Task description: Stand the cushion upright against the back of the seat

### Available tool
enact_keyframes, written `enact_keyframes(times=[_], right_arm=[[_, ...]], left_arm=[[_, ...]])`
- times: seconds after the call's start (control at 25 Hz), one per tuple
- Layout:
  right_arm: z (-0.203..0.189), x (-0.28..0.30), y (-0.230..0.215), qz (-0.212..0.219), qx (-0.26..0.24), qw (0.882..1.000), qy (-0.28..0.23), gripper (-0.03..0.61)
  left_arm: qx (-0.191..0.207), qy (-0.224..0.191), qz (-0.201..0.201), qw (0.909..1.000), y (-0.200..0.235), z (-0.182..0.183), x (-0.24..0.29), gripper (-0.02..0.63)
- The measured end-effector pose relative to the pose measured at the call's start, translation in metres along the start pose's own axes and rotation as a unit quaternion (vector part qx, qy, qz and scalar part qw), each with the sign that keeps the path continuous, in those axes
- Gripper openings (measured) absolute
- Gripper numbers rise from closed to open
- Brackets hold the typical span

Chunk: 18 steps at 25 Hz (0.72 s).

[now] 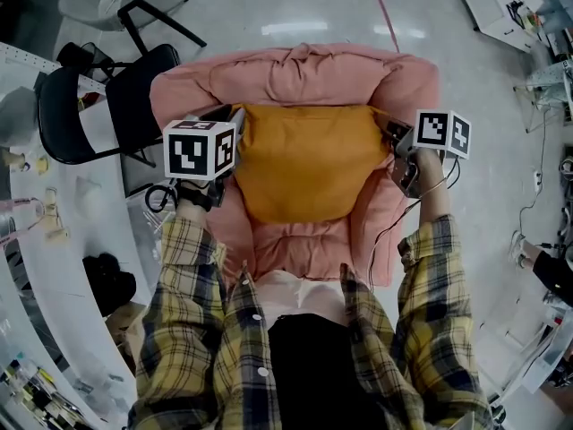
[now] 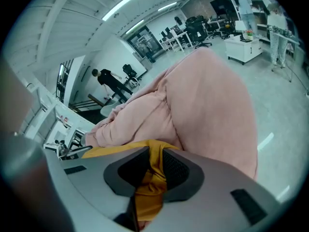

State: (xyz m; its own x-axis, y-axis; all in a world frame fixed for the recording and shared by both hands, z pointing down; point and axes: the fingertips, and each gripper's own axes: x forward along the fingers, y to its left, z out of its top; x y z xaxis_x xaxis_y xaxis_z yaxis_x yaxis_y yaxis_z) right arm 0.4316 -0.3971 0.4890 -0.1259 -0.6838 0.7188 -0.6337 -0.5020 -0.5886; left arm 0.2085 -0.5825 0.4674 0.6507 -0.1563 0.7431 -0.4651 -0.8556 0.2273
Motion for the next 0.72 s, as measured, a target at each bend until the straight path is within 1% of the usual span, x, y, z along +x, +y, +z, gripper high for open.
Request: enact_keyframes(times=[0.16,0.32,0.48,0.6,0.72], right_arm=[[0.002,-0.011,-0.002,-0.012,-0.009,1.000,-0.007,0.081],[0.004,-0.025,-0.002,-0.018,-0.018,1.000,-0.008,0.109],[0.006,-0.038,-0.002,-0.019,-0.027,0.999,-0.011,0.129],[0.012,-0.049,-0.002,-0.027,-0.040,0.998,-0.032,0.129],[0.020,-0.065,-0.001,-0.054,-0.071,0.994,-0.062,0.129]], left_arm=[[0.013,-0.003,0.004,0.9999,-0.003,0.008,-0.010,0.094],[0.023,-0.005,0.004,0.9997,-0.005,0.010,-0.017,0.099],[0.029,-0.017,0.010,0.9994,-0.008,0.015,-0.025,0.106],[0.033,-0.033,0.012,0.9988,-0.013,0.024,-0.036,0.106],[0.041,-0.047,0.013,0.9979,-0.018,0.032,-0.047,0.107]])
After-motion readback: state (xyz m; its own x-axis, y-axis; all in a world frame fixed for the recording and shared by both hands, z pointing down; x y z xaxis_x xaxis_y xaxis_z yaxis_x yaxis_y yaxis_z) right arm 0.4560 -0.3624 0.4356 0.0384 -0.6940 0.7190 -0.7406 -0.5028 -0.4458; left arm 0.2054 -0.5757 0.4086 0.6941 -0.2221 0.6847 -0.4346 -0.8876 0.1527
